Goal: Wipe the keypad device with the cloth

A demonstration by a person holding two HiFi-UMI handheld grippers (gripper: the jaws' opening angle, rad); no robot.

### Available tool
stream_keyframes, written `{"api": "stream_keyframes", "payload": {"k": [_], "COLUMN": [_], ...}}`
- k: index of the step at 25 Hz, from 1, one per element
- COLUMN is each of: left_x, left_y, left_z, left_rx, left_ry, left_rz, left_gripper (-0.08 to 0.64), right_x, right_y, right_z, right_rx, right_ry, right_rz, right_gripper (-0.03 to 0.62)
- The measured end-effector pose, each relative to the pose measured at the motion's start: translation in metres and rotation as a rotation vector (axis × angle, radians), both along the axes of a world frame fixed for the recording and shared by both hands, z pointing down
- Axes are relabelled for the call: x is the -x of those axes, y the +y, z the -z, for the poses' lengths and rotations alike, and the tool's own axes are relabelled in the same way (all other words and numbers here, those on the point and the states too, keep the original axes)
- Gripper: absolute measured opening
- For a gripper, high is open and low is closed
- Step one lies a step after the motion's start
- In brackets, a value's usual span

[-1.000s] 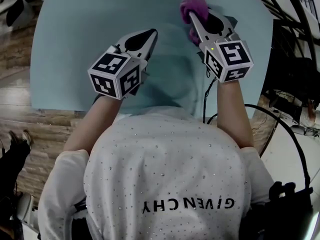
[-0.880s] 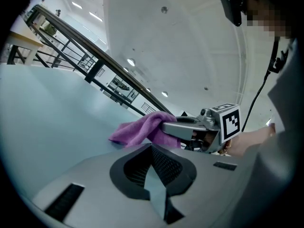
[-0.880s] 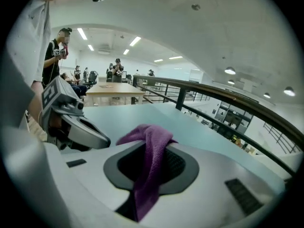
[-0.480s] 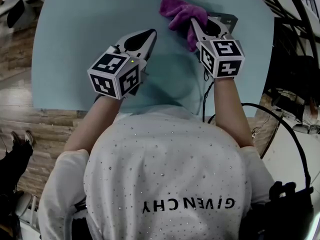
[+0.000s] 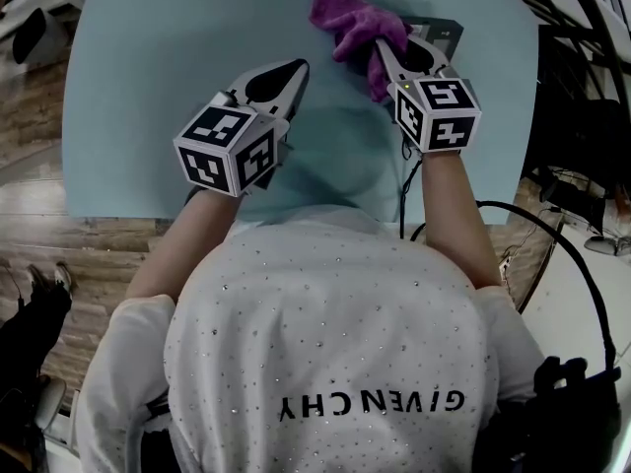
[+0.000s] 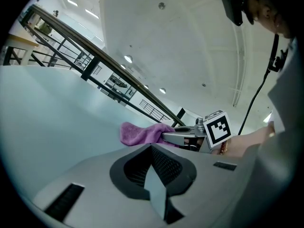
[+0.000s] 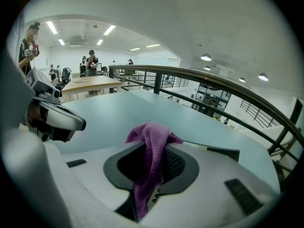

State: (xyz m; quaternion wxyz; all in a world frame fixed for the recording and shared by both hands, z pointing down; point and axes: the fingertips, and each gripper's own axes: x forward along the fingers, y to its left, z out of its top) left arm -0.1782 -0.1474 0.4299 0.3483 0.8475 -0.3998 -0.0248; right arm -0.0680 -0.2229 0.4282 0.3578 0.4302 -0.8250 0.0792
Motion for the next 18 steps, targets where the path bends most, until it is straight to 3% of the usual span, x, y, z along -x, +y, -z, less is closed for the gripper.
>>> {"api": "stream_keyframes", "payload": {"k": [18], "left_x": [-0.017], "left_y": [0.019], "left_z": [0.009], "left_rx": [-0.003], "left_ry": [-0.026], "left_rz": [-0.02], "left_gripper": [0.005], "right_x": [-0.022], "right_y": [0.031], "right_z": [-0.02], "right_rx": [0.067], "right_ry": [-0.031], "right_rz": [-0.024], "right_gripper": [0.071]}}
